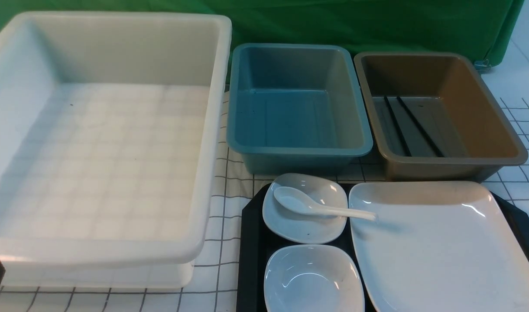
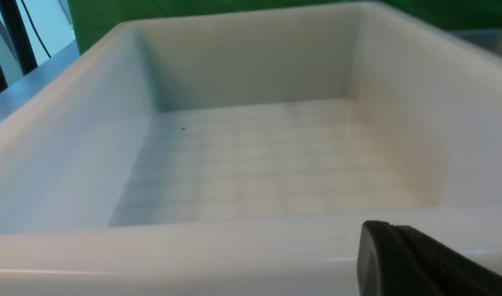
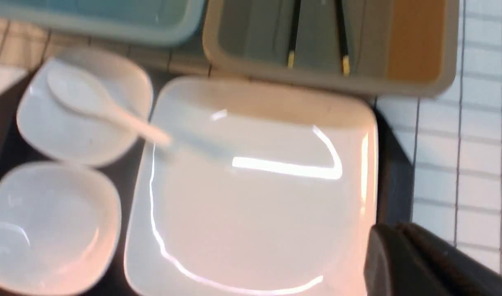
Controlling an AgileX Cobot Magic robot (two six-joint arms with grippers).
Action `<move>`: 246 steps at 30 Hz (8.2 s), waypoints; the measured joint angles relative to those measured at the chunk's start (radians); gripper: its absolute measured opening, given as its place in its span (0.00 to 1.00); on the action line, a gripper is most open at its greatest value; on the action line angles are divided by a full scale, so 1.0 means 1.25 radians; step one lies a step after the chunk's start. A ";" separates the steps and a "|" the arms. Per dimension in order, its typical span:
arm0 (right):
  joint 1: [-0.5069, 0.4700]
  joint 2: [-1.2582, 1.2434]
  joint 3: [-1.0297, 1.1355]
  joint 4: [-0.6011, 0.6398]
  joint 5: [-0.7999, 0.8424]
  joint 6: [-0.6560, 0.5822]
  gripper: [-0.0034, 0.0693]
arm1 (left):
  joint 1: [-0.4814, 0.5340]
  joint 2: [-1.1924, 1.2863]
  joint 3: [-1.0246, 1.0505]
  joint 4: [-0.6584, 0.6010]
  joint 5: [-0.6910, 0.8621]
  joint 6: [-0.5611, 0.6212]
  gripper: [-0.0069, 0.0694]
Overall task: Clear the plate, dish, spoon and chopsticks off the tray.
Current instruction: Use the left arm to grab a soup spoon from the plate, then use the left arm to put the soup spoon into the small storage box in the middle, then use the left arm to grab a small plate from the dinner plate
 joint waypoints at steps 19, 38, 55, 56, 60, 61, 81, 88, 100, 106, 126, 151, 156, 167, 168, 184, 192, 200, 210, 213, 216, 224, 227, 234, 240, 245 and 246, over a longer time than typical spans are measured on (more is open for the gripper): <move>0.000 -0.304 0.302 0.000 -0.075 0.013 0.10 | -0.004 0.000 -0.095 -0.370 -0.198 -0.437 0.12; 0.000 -0.304 0.302 0.000 -0.096 0.012 0.13 | -0.110 1.009 -0.965 -0.568 0.852 0.331 0.12; 0.000 -0.304 0.303 0.000 -0.103 0.012 0.17 | -0.513 1.577 -1.470 -0.150 0.848 0.410 0.35; 0.000 -0.304 0.303 0.000 -0.103 0.012 0.17 | -0.516 1.589 -1.482 -0.149 0.847 0.421 0.37; 0.000 -0.304 0.303 0.000 -0.103 0.012 0.18 | -0.544 1.691 -1.566 -0.135 0.814 0.611 0.54; 0.000 -0.304 0.303 0.000 -0.103 0.012 0.19 | -0.547 1.708 -1.570 -0.134 0.802 0.657 0.58; 0.000 -0.304 0.303 0.000 -0.103 0.012 0.22 | -0.562 1.849 -1.574 -0.133 0.679 0.937 0.59; 0.000 -0.304 0.303 0.000 -0.103 0.012 0.22 | -0.562 1.855 -1.580 -0.161 0.676 0.925 0.27; 0.000 -0.304 0.303 0.000 -0.103 0.012 0.25 | -0.556 1.713 -1.777 -0.103 0.629 0.689 0.20; 0.000 -0.304 0.303 0.000 -0.103 0.012 0.26 | -0.484 1.666 -1.824 -0.051 0.363 0.319 0.20; 0.000 -0.304 0.303 0.000 -0.103 0.013 0.30 | -0.330 1.856 -1.819 -0.044 0.387 -0.067 0.61; 0.000 -0.304 0.303 0.000 -0.110 0.012 0.32 | -0.339 1.247 -1.207 -0.249 0.868 0.077 0.09; 0.000 -0.304 0.303 0.000 -0.114 0.012 0.32 | -0.339 1.188 -0.948 -0.302 0.841 0.076 0.10; 0.000 -0.304 0.303 0.000 -0.127 0.012 0.32 | -0.434 1.341 -0.970 -0.270 0.775 0.061 0.47; 0.000 -0.304 0.303 0.000 -0.127 0.012 0.32 | -0.450 1.359 -1.001 -0.255 0.782 0.061 0.51; 0.000 -0.304 0.303 0.000 -0.127 0.012 0.32 | -0.506 1.564 -1.174 -0.077 0.783 0.140 0.60; 0.000 -0.304 0.303 0.000 -0.127 0.012 0.33 | -0.506 1.570 -1.178 -0.045 0.742 0.154 0.57; 0.000 -0.304 0.303 0.000 -0.129 0.012 0.34 | -0.518 1.610 -1.182 -0.043 0.733 0.188 0.57; 0.000 -0.304 0.303 0.000 -0.129 0.012 0.35 | -0.520 1.617 -1.182 0.003 0.704 0.224 0.57; 0.000 -0.304 0.303 0.000 -0.129 0.012 0.36 | -0.520 1.617 -1.182 -0.006 0.704 0.224 0.57; 0.000 -0.304 0.303 0.000 -0.129 0.012 0.36 | -0.520 1.617 -1.182 -0.046 0.704 0.225 0.57; 0.000 -0.304 0.303 0.000 -0.129 0.012 0.37 | -0.520 1.617 -1.182 -0.082 0.715 0.245 0.57; 0.000 -0.304 0.303 0.000 -0.129 0.012 0.37 | -0.520 1.624 -1.183 -0.082 0.720 0.245 0.57; 0.000 -0.304 0.303 0.000 -0.129 0.012 0.37 | -0.520 1.635 -1.183 -0.082 0.732 0.251 0.57; 0.000 -0.304 0.303 0.000 -0.129 0.012 0.37 | -0.521 1.636 -1.183 -0.026 0.731 0.241 0.57; 0.000 -0.304 0.303 0.000 -0.129 0.012 0.38 | -0.522 1.636 -1.184 -0.032 0.730 0.230 0.56; 0.000 -0.304 0.303 0.000 -0.129 0.012 0.38 | -0.522 1.638 -1.184 -0.040 0.729 0.229 0.56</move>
